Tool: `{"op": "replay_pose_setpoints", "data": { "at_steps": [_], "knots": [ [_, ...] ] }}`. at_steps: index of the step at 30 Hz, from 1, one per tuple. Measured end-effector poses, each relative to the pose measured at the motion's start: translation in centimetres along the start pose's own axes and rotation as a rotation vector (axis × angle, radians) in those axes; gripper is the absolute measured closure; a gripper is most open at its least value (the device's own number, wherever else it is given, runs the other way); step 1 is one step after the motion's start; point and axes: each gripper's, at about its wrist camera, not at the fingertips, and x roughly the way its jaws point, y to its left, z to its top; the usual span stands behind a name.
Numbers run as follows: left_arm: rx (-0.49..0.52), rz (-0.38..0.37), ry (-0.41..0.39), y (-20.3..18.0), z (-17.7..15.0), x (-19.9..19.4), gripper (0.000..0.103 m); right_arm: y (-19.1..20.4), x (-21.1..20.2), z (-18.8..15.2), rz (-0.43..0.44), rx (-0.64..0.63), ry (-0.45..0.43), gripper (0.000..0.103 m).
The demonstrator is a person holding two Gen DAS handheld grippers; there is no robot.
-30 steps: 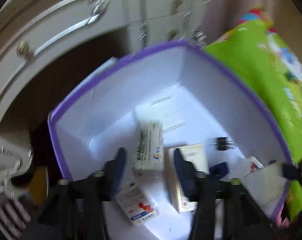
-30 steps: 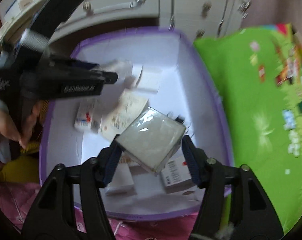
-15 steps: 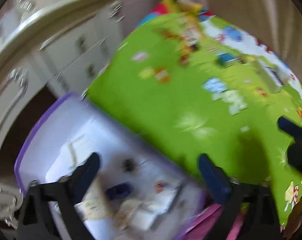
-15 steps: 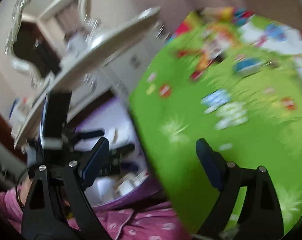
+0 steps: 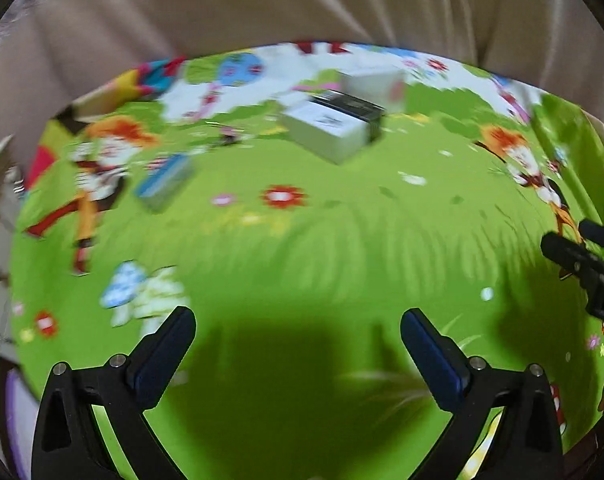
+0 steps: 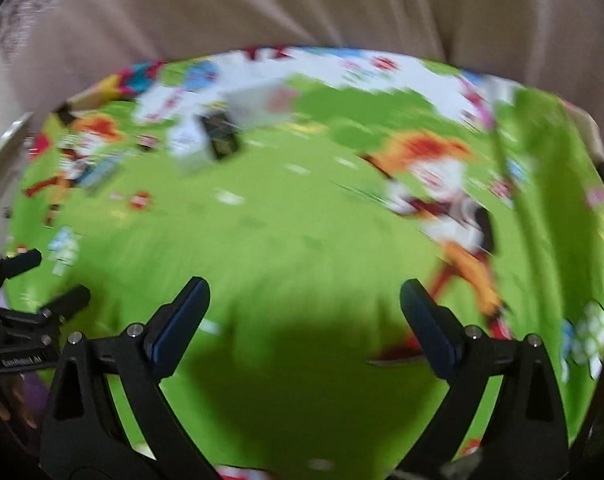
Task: Organize rigid objects
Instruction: 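Return to the mat and grasp the black barcode box with the right tool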
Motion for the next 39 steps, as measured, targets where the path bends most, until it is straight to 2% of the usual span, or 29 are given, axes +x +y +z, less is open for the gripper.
{"op": "replay_pose_setpoints", "data": {
  "at_steps": [3, 8, 10, 12, 15, 19, 24, 29, 39],
  "knots": [
    [-0.001, -0.023, -0.025, -0.8, 0.1, 1.3, 0.000, -1.7, 1.2, -0.9, -0.052, 0.010, 0.035, 0.006],
    [-0.085, -0.024, -0.023, 2.0, 1.8, 5.1, 0.000, -2.4, 3.9, -0.5, -0.089, -0.003, 0.083, 0.004],
    [-0.140, -0.035, -0.012, 3.6, 2.5, 6.2, 0.000, -1.0, 5.1, 0.7, -0.084, -0.034, 0.087, 0.003],
    [-0.169, -0.010, -0.019, 4.7, 3.2, 6.8, 0.000, 0.8, 6.4, 2.3, -0.039, -0.077, 0.086, 0.003],
    [-0.180, -0.004, -0.032, 5.5, 3.5, 7.2, 0.000, 3.9, 8.8, 5.0, -0.044, -0.191, 0.079, 0.003],
    [-0.177, 0.000, -0.035, 5.2, 3.2, 7.0, 0.000, 5.9, 12.1, 8.9, -0.032, -0.225, 0.084, 0.003],
    [-0.176, -0.005, -0.034, 5.5, 3.4, 7.1, 0.000, 8.9, 15.9, 12.7, 0.055, -0.266, 0.082, 0.003],
    [-0.176, -0.009, -0.035, 5.6, 3.5, 7.2, 0.000, 12.2, 17.7, 14.2, 0.129, -0.315, 0.078, 0.003],
    [-0.178, 0.001, -0.033, 5.5, 3.4, 7.1, 0.000, 14.9, 19.7, 15.9, 0.103, -0.270, 0.090, 0.000]
  ]
}}
